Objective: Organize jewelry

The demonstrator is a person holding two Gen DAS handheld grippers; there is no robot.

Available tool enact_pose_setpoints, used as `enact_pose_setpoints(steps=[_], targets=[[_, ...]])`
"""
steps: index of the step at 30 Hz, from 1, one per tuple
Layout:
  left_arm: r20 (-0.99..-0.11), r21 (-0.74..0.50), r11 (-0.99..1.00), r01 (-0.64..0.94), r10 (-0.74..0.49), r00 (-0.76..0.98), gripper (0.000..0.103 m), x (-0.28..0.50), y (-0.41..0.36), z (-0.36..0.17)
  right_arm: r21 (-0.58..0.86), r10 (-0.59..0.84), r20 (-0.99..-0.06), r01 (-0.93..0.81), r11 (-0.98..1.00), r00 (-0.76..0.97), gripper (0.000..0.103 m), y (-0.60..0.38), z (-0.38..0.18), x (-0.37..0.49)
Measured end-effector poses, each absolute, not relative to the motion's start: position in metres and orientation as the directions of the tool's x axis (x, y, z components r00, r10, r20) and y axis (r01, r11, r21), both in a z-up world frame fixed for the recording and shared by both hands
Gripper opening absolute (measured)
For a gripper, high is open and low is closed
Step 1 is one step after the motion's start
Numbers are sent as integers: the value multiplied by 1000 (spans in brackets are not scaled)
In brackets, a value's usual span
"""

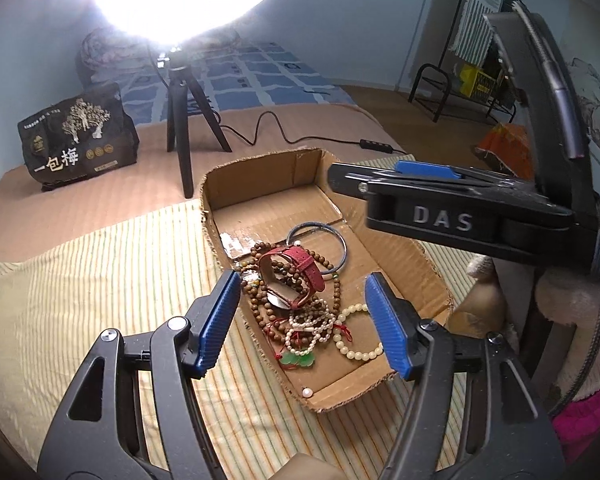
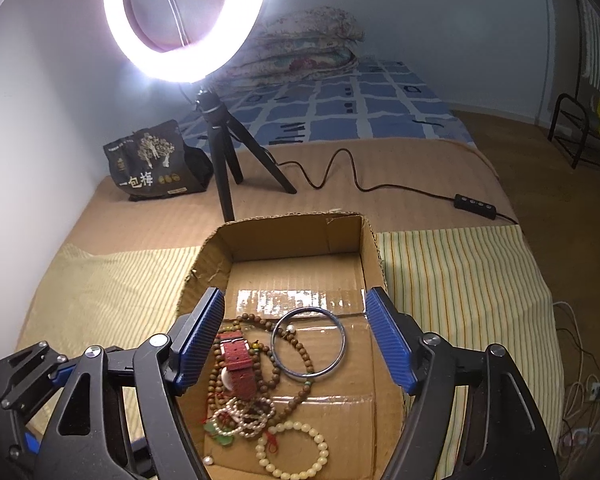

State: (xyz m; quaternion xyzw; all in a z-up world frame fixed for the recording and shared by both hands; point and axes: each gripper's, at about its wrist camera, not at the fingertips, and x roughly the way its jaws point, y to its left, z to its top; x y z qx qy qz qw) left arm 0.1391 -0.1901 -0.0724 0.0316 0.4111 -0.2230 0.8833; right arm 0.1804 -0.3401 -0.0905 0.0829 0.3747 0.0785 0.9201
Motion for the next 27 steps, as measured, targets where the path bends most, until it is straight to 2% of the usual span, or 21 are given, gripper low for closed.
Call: enact_pose_setpoints(steps=[9,19,24,27], targets=[[-708,-104,897,429,-370,602,67,116,-171,-53,191,180,-645,-72,979,743,76,-333,-63,148],[-663,-94,900,425,-375,647,67,91,-149,-32,107,108,-589,-55,993,801,79,-323,-36,106],[-636,-84,899,431,-381,671,80,75,-143,-23,89,94,-572,-52,995,815,80,-320,-30,87],[-623,-75,894,441,-387,680,80,66,-142,-20,40,60,-557,-45,998,828,80,-314,-27,75]])
